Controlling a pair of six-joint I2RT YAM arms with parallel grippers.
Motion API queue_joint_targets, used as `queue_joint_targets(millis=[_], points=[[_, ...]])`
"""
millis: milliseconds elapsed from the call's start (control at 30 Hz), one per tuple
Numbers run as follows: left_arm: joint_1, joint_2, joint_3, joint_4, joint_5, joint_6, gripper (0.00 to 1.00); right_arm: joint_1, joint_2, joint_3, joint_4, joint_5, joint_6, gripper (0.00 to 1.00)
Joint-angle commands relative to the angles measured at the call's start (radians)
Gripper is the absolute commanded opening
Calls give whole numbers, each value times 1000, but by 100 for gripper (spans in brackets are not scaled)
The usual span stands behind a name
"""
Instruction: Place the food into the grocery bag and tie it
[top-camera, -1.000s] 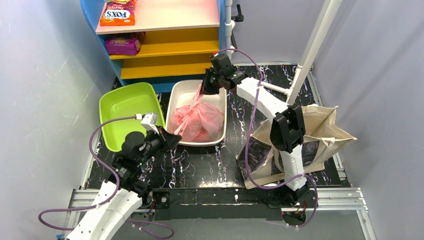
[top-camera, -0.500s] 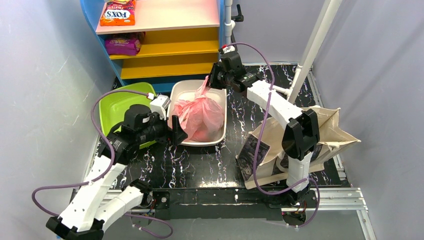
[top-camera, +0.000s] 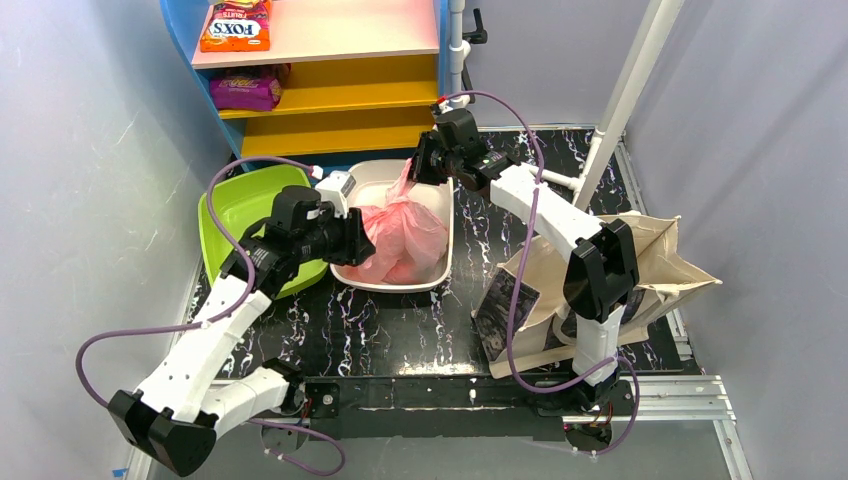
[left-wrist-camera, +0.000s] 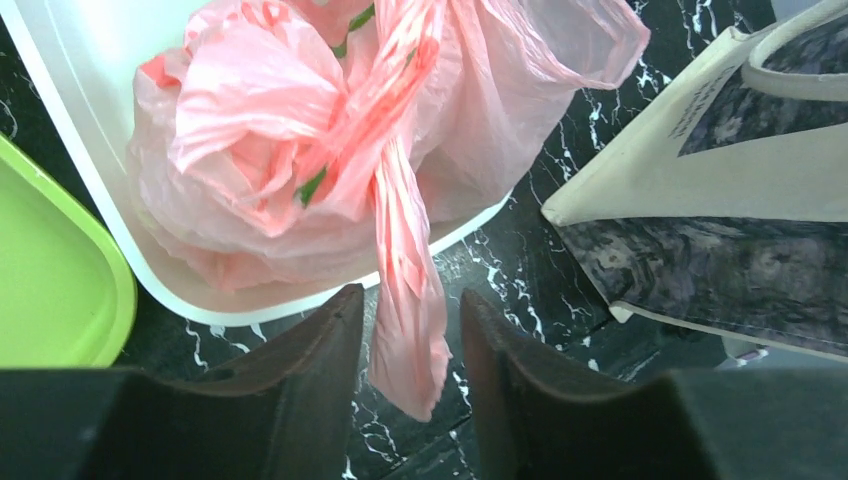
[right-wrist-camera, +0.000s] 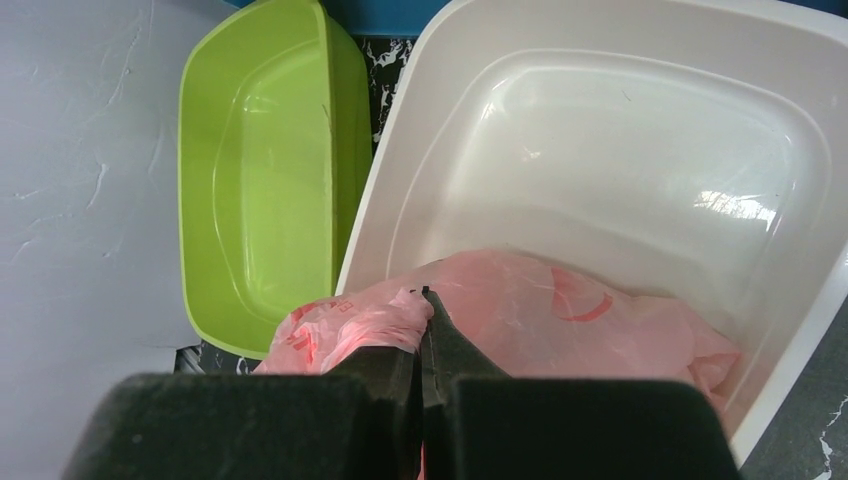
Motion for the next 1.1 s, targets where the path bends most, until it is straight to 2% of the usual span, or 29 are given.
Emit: queue_joint_targets(millis=[0, 67, 200, 300, 400, 733, 1067], points=[[-3, 22, 27, 46, -23, 4, 36, 9, -55, -7, 46, -18, -17, 1], [-3, 30, 18, 59, -23, 2, 33, 11, -55, -5, 46, -19, -22, 1], [-3, 39, 5, 83, -15, -5, 17, 11, -56, -5, 46, -19, -27, 1], [-3, 39, 1, 102, -9, -11, 12, 10, -55, -4, 46, -19, -27, 1], [-3, 41, 5, 104, -5, -4, 0, 11, -55, -4, 44, -16, -30, 1], [-2, -84, -57, -41, -10, 12, 0, -40, -30, 36, 1, 28, -36, 1], [-3, -287, -234, -118, -36, -90, 0, -133, 29, 55, 6, 21, -14, 1]])
